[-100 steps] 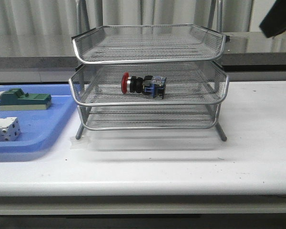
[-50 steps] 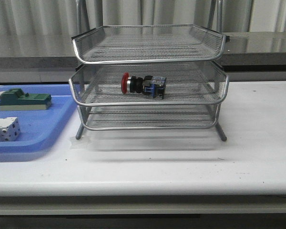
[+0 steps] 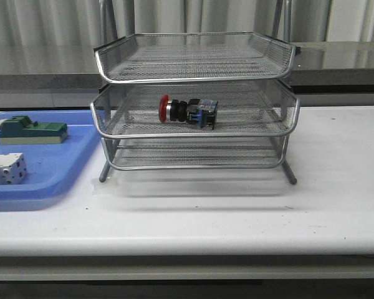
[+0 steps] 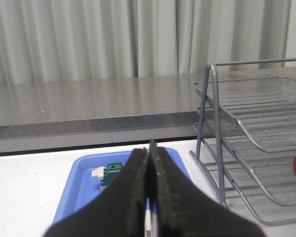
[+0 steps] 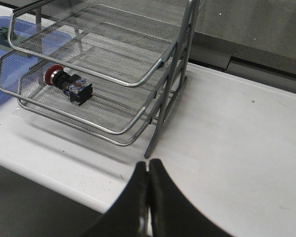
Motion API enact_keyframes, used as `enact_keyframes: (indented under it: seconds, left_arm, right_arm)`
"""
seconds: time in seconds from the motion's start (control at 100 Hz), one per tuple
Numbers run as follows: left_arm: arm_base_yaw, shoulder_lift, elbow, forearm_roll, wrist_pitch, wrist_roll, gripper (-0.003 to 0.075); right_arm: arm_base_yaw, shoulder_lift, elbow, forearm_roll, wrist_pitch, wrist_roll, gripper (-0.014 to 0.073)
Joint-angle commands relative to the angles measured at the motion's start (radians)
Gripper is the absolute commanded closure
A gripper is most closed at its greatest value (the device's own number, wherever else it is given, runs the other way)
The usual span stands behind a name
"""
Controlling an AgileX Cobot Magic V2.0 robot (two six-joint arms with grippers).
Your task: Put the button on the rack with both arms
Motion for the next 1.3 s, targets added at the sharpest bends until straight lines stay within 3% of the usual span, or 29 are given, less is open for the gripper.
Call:
enact_keyframes:
  seconds: [0.0,0.43,0.65,1.08,1.29]
  left_arm:
    - [0.003,0.009,-0.027,-0.008,-0.071,-0.008,0.074]
    - [0.003,0.009,-0.027,-0.008,-0.071,-0.008,0.074]
    - [0.003,0.009,-0.027,-0.008,-0.071,-0.008,0.074]
    - [0.003,0.009,-0.027,-0.008,-0.071,-0.008,0.074]
    - [0.003,0.009,-0.027,-0.008,-0.071,-0.008,0.074]
  right_arm:
    - [-0.007,0.002,-0.025,0.015,-0.06,0.003,0.0655]
    - [-0.007,0.002,-0.02,0.015,-0.068,0.003,0.0655]
    - [-0.007,-0.014,0.041,0.009,-0.147,0.028,0.0655]
    - [-0.006,-0.299,0.355,-0.325,-0.379,0.527,0.0655]
    - [-0.006,-0.449,0.463,-0.382,-0.387,0.61,0.0655]
